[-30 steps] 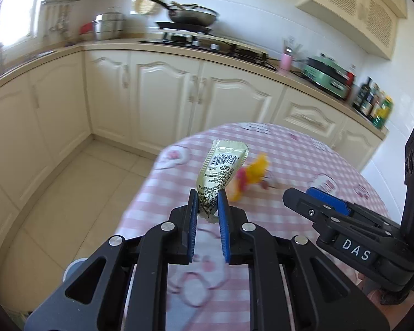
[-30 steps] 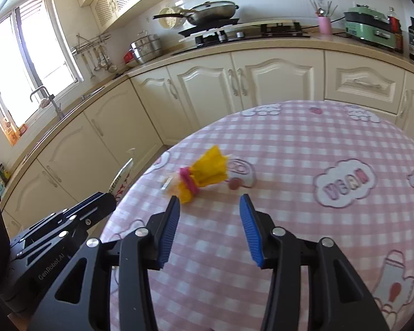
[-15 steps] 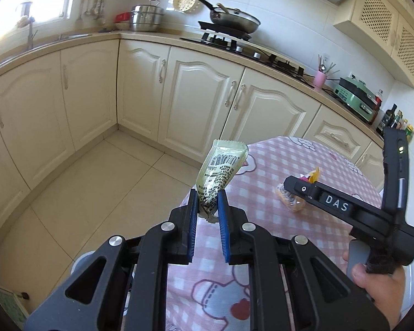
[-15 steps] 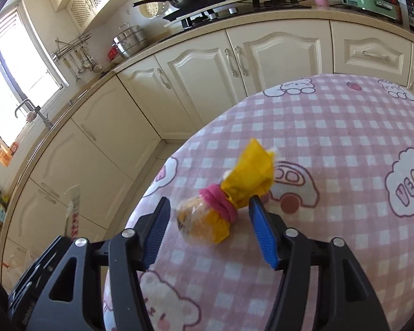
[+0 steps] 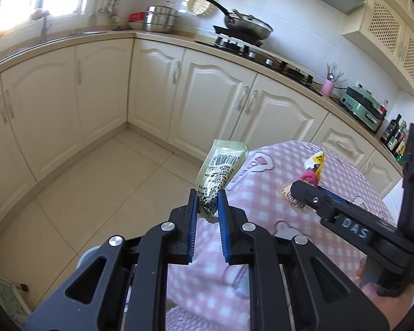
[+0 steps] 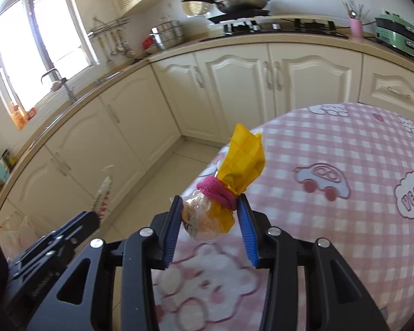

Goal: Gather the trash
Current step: 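Carry both wrappers over the blue bucket and open both tools to drop them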

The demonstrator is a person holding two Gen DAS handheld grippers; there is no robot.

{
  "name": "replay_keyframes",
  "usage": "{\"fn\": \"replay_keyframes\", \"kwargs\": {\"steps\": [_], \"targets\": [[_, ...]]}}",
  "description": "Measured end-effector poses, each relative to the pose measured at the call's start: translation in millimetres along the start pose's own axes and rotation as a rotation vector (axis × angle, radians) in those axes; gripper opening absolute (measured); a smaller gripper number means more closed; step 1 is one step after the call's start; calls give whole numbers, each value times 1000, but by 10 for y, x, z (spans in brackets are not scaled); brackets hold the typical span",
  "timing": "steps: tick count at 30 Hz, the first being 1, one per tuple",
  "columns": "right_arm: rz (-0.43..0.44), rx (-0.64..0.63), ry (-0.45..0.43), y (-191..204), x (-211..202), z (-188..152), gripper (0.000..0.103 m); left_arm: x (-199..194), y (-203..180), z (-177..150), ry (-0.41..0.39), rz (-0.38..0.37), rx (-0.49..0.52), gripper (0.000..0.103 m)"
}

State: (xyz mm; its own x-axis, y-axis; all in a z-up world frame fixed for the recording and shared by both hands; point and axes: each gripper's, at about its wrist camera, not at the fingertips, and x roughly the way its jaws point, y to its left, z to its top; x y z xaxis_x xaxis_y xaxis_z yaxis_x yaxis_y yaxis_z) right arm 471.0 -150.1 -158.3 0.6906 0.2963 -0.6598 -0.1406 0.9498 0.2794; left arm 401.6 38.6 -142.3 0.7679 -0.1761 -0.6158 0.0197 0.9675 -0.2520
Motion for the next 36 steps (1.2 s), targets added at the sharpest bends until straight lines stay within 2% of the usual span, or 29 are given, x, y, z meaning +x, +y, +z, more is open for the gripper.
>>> {"fn": "replay_keyframes", "kwargs": {"steps": [6, 11, 17, 20, 26, 33, 36], "targets": [[109, -67, 12, 612, -50, -103, 40, -252, 398, -146, -8, 71, -37, 13], [193, -129, 60, 1181, 110, -338, 40, -431, 823, -348, 4, 155, -76, 13], [244, -185, 131, 1683, 347, -630, 40, -558, 1259, -527, 20, 255, -116, 13], [251, -211, 167, 1873, 473, -791, 40, -526, 1456, -618, 44, 279, -146, 13], [228, -250, 206, 2040, 715, -974, 40, -364, 1685, -764, 99, 304, -178, 14], [200, -246, 214, 1997, 931, -1023, 40, -132, 1827, -767, 132, 277, -224, 14], [198, -232, 222, 1954, 1009, -1021, 40, -80, 1878, -747, 119, 249, -263, 18]]}}
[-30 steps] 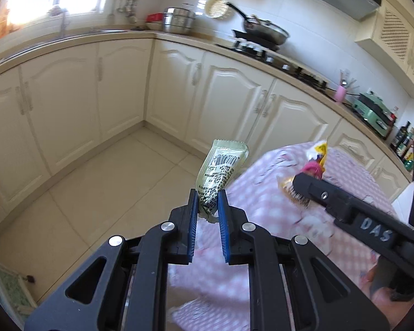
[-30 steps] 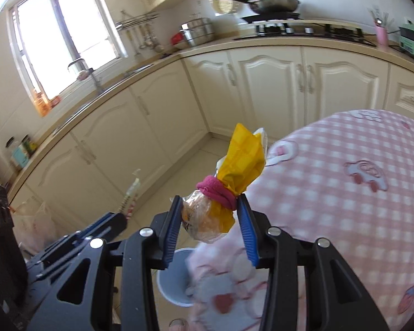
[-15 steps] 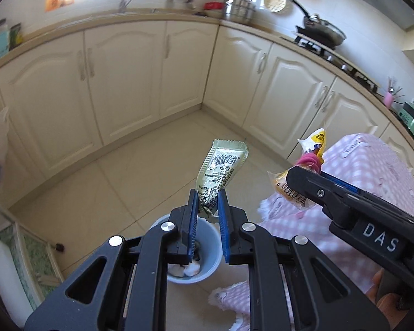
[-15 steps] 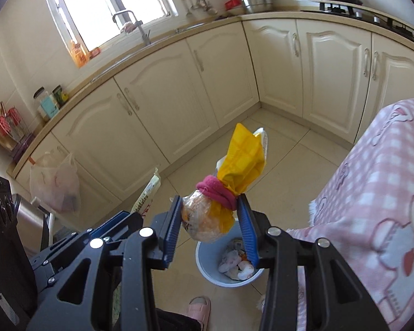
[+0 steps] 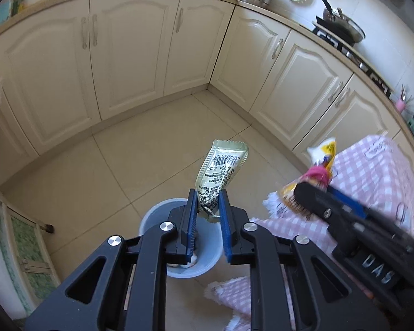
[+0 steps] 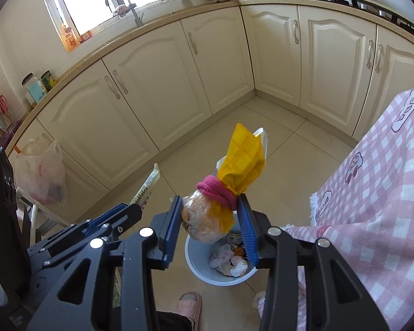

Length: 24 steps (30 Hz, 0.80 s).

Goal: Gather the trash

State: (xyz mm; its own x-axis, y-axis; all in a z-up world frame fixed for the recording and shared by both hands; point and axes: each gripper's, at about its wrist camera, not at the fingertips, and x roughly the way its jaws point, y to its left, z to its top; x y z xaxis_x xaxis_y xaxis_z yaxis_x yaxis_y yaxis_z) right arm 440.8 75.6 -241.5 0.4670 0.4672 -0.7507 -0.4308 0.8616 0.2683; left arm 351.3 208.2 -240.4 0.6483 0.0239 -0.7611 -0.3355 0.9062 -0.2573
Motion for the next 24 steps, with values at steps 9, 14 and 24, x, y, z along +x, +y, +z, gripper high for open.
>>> {"fn": "replay_keyframes", "kwargs": {"steps": [9, 14, 24], "targets": [[13, 29, 30, -38, 182, -25, 40, 104, 32, -13, 16, 17, 4, 37], [16, 25, 52, 6, 280, -73, 40, 127, 139, -61, 33, 50, -12, 46], [18, 25, 78, 86, 433, -127, 41, 97, 322, -90, 27, 104, -33, 58]]}}
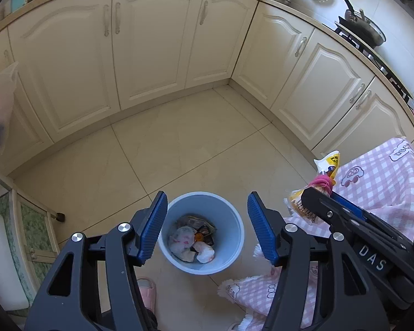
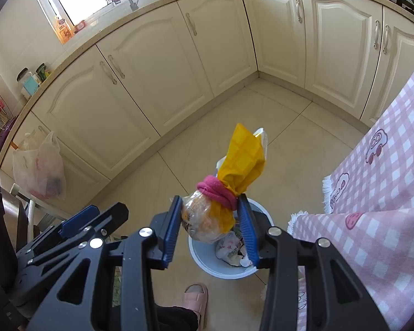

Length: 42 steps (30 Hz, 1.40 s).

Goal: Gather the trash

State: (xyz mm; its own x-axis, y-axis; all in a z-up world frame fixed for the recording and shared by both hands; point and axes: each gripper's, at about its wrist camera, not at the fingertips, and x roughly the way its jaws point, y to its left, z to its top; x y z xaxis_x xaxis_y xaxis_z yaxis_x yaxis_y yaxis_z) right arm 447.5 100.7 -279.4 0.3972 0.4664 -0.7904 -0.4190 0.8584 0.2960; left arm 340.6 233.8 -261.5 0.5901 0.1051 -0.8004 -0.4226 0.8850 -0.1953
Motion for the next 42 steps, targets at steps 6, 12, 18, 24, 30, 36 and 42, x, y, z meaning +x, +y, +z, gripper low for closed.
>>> {"fn": "replay_keyframes", "kwargs": {"steps": [6, 12, 18, 24, 30, 36, 42], "targets": [[16, 27, -34, 29, 24, 76, 45, -61, 54, 10, -6, 13, 2, 63], [10, 16, -52, 62, -75, 81, 48, -235, 35, 24, -44, 12, 9, 72], [-62, -30, -126, 109, -541, -4, 49, -561, -151, -6, -91, -4, 67, 73], [-138, -65, -245, 130, -1265, -181, 54, -1097, -321, -134, -185, -28, 124, 85], [-190, -55, -362, 76, -2042, -493, 61, -1724, -560, -370, -295, -59, 195, 93], [-248, -47, -478, 22, -2805, -888, 69, -2294, -785, -614, -390, -112, 259, 95], [-288, -37, -583, -2, -3422, -1319, 72, -2800, -958, -905, -471, -167, 305, 95]]}}
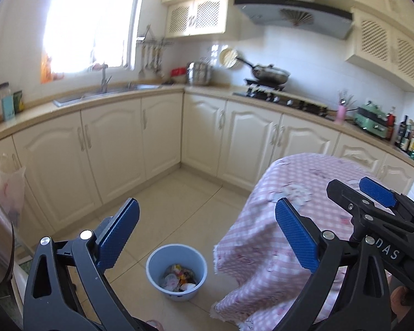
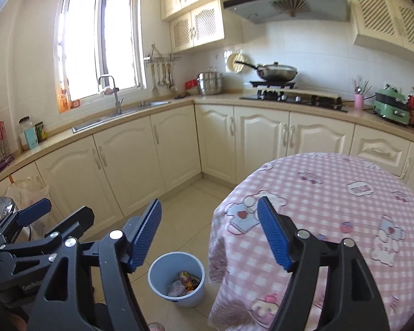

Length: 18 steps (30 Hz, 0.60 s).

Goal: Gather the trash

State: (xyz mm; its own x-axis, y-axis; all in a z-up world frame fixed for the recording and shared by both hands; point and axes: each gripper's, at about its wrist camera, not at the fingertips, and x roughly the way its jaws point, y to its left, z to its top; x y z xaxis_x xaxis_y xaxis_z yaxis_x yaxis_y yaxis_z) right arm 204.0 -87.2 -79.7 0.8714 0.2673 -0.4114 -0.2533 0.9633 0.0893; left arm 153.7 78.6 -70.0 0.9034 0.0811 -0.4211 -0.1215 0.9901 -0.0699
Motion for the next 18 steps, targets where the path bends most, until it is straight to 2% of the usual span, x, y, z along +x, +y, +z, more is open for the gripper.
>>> {"fn": "replay_keyframes", "kwargs": {"steps": [9, 18], "targets": [[-58, 0, -105, -179, -773, -68, 75, -569, -310, -3, -106, -57, 55, 95], [-115, -18, -198, -248, -1328, -104, 78, -996, -526, -64, -194, -41, 99, 95]]}}
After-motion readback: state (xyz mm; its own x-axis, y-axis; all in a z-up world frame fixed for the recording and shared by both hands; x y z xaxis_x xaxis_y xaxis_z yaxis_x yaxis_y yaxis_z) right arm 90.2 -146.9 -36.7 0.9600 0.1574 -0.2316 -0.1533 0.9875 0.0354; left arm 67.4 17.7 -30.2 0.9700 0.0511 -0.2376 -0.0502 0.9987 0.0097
